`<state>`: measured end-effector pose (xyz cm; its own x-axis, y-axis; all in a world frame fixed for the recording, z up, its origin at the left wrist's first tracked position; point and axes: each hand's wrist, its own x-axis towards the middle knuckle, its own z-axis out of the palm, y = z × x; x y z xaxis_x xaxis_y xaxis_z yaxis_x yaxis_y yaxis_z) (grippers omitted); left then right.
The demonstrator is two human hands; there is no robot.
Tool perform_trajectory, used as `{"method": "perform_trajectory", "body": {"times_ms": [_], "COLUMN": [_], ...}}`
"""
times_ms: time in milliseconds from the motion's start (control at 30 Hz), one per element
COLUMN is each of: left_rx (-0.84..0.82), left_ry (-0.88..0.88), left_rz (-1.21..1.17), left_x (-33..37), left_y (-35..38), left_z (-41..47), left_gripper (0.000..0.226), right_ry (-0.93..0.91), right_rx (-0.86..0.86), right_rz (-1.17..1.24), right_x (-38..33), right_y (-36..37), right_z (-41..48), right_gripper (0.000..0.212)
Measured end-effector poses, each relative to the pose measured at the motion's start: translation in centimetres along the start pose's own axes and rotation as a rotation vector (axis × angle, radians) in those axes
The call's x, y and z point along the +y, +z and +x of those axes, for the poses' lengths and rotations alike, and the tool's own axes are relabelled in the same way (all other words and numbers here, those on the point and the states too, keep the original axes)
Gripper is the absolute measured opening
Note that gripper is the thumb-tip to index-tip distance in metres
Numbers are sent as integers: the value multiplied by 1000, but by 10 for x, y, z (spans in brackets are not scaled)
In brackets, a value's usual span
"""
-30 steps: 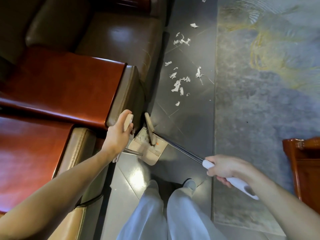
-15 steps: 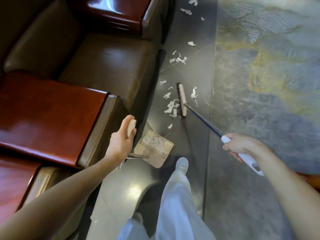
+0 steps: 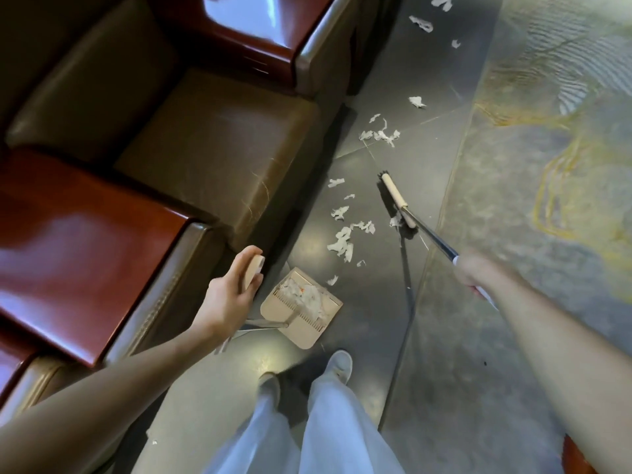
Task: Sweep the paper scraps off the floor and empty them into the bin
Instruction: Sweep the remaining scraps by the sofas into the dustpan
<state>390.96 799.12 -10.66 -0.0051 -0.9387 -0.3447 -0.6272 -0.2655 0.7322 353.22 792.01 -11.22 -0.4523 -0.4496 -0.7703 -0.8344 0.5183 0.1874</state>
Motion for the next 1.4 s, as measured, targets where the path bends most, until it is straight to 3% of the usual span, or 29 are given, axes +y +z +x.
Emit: {"method": "perform_trajectory", "body": {"times_ms": [33, 200, 333, 533, 667, 767, 1000, 1267, 1400], "left_rx": [-8, -6, -5, -15, -35, -80, -153, -214, -243], "left_ry": [-14, 13, 29, 77, 128, 174, 220, 302, 292], "left_rz": [-3, -33, -98, -76, -50, -25, -36, 18, 26], "left_x": [4, 15, 21, 32, 32, 28, 20, 29, 32], "left_y": [2, 8, 15, 22, 19, 15, 2, 16, 28], "left_z": [2, 19, 32, 62, 73, 73, 65, 53, 47], "left_gripper": [35, 34, 41, 46, 43, 43, 38, 44, 46], "right_ry": [-19, -227, -245, -338, -306, -277, -209, -34, 33], "right_rx": [28, -62, -124, -245, -360, -403, -335, -265, -202], "right_rz": [-18, -82, -344, -437, -230, -28, 193, 653, 747], "right_x": [-2, -13, -22, 2, 16, 35, 65, 112, 122], "right_y": [0, 4, 6, 36, 61, 73, 109, 137, 143], "right_z": [5, -5, -40, -84, -118, -138, -172, -188, -190], "right_gripper": [34, 31, 12, 47, 69, 71, 73, 65, 43]}}
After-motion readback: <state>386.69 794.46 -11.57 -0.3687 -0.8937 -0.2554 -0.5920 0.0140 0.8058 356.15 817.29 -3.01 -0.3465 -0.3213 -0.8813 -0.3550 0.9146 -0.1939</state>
